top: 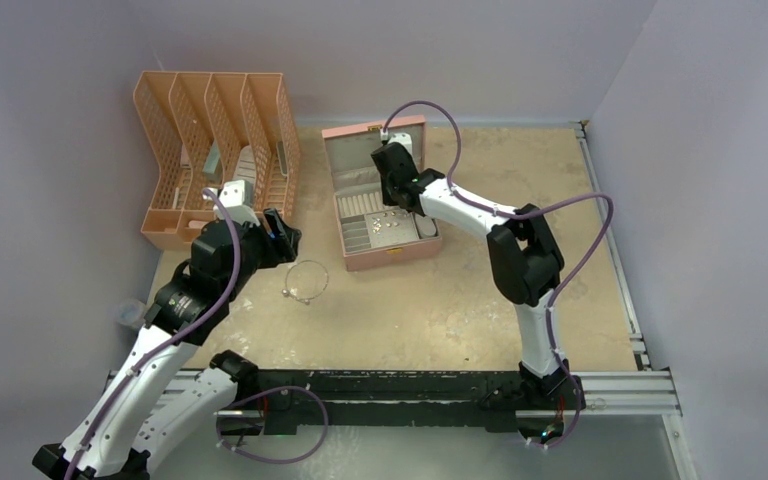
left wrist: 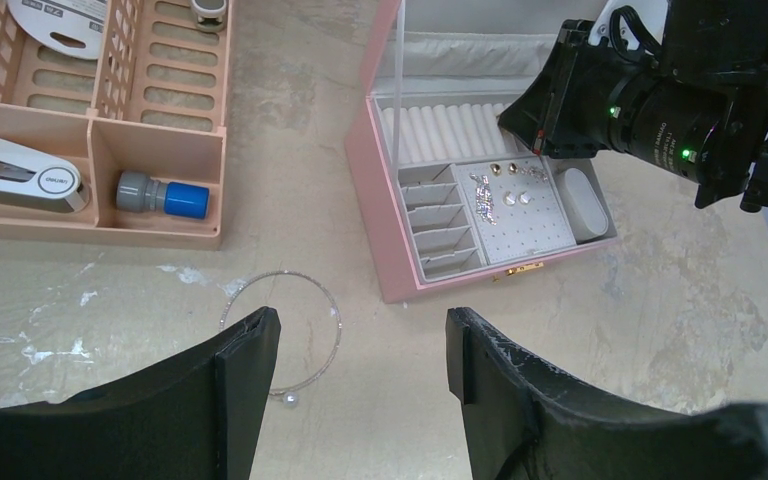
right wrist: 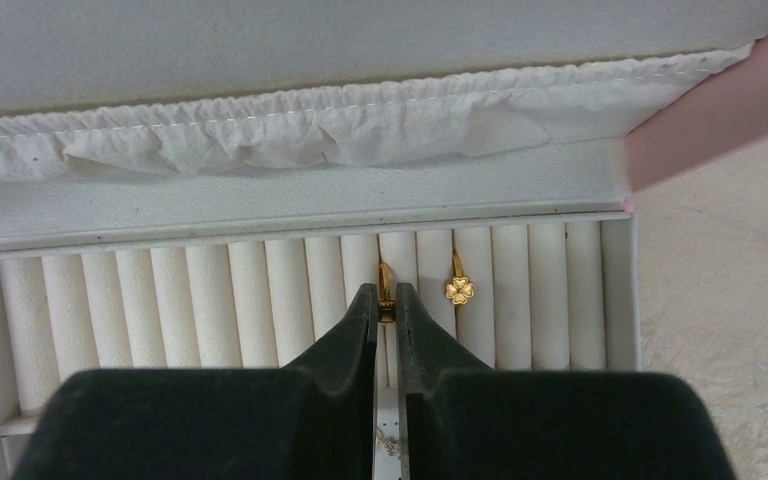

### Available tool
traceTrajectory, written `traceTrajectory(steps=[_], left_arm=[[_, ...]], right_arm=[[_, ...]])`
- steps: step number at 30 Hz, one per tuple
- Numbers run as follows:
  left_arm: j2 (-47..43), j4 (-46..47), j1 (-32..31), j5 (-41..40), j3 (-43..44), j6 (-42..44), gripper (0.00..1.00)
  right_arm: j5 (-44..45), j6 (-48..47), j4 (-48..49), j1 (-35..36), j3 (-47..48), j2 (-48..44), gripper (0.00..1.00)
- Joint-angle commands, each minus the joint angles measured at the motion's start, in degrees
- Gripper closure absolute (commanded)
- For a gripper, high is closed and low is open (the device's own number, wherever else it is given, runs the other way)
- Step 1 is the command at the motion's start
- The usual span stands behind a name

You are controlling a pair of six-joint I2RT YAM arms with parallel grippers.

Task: Organize the mixed jewelry

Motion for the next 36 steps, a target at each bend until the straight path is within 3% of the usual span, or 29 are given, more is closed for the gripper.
traceTrajectory(steps=[1,15,21,24,36], left_arm=[[-0.07,3.11,0.65,0.81,-0.11,1.17,0.39],[-0.04,3.06,1.15,1.23,-0.2,1.09,0.39],[0.04,3.19,1.35,1.45,-0.27,1.08,0.39],[0.22,3.2,1.53,1.45,-0.24,1.08,0.39],[0.59,3.28,1.97,1.88,-0.25,1.08,0.4]], right_arm=[[0.14,-1.13,-0.77,0.29,2.71,0.94,0.93],[-0.76,-0.26,-1.89,0.26,2.92,2.4,0.88],[-0.61,0.63,-0.39,0.27,1.92,-0.6,0.72],[0.25,0.94,1.19,0.32,0.31,-2.39,0.69],[-0.17,0.72,3.36,0.28,-1.08,-4.1,0.78]])
